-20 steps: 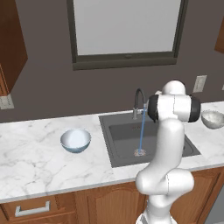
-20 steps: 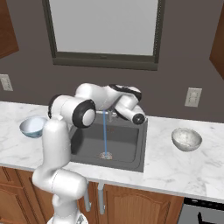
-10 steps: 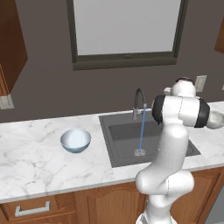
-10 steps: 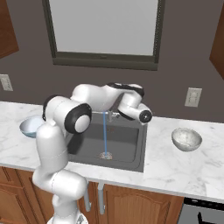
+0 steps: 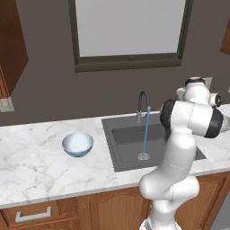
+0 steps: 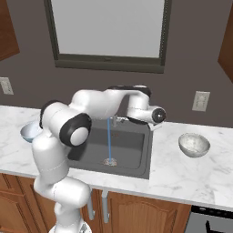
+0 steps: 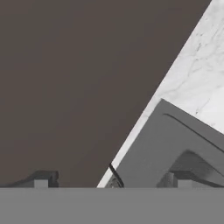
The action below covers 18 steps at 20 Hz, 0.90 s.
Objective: Rinse each bowl for a few seconds and place them down in the sink or on the counter.
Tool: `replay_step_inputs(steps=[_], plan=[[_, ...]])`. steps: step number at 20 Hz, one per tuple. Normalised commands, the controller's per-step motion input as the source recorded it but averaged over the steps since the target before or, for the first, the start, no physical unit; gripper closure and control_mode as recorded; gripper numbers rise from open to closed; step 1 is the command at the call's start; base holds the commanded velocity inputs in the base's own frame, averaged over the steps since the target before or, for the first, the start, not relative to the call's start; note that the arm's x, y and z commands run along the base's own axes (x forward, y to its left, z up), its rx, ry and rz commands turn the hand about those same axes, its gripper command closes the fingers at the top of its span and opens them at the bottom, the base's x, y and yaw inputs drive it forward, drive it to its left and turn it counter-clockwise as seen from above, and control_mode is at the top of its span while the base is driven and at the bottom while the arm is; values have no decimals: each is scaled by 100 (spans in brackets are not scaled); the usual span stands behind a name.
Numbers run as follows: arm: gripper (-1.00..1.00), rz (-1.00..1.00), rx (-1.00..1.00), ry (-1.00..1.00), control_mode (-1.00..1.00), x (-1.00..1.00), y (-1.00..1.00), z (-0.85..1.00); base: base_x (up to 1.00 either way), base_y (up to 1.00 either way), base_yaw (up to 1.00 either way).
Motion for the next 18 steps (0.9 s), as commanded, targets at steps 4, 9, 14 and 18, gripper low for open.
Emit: replay_step_inputs(steps=[4,9,14,18], plan=[[-100,-4,6,17,-100,-31,-16,14,0,0,0],[-100,-6,5,18,-100,-22,-14,10,0,0,0],[-100,-4,0,13,-100,-24,-11,21,0,0,0],[-100,-5,-1,4,-100,-27,-6,21,0,0,0]])
